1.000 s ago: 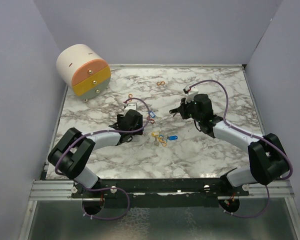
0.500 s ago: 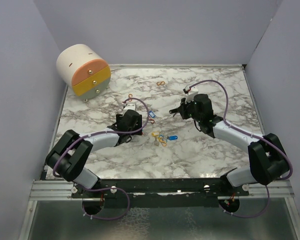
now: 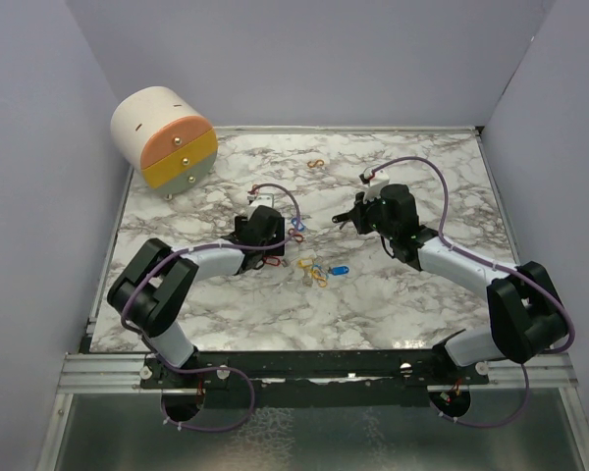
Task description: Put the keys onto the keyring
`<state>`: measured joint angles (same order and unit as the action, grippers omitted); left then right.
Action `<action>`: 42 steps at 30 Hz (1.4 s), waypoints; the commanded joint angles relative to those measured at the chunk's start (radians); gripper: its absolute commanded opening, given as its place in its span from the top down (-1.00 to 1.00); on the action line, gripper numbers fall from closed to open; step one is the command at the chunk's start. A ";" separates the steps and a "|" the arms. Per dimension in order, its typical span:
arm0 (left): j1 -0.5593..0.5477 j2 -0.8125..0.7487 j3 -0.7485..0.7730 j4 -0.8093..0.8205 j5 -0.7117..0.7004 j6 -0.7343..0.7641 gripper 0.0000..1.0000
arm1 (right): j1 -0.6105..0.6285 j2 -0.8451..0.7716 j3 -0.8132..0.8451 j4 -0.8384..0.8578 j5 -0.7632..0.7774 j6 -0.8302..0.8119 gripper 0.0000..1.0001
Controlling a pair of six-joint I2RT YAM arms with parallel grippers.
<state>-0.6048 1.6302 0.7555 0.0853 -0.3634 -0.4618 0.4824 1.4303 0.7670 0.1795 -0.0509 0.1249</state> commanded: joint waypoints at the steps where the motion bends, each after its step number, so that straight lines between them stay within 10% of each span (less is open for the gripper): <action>1: 0.027 0.059 0.047 -0.011 0.006 0.028 -0.55 | 0.001 -0.005 -0.003 0.016 -0.020 -0.012 0.99; 42: 0.036 0.060 0.049 0.131 0.141 0.074 -0.37 | 0.002 -0.012 0.000 0.001 -0.017 -0.014 0.99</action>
<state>-0.5697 1.6638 0.7975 0.1814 -0.2451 -0.3901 0.4824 1.4303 0.7670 0.1772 -0.0509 0.1246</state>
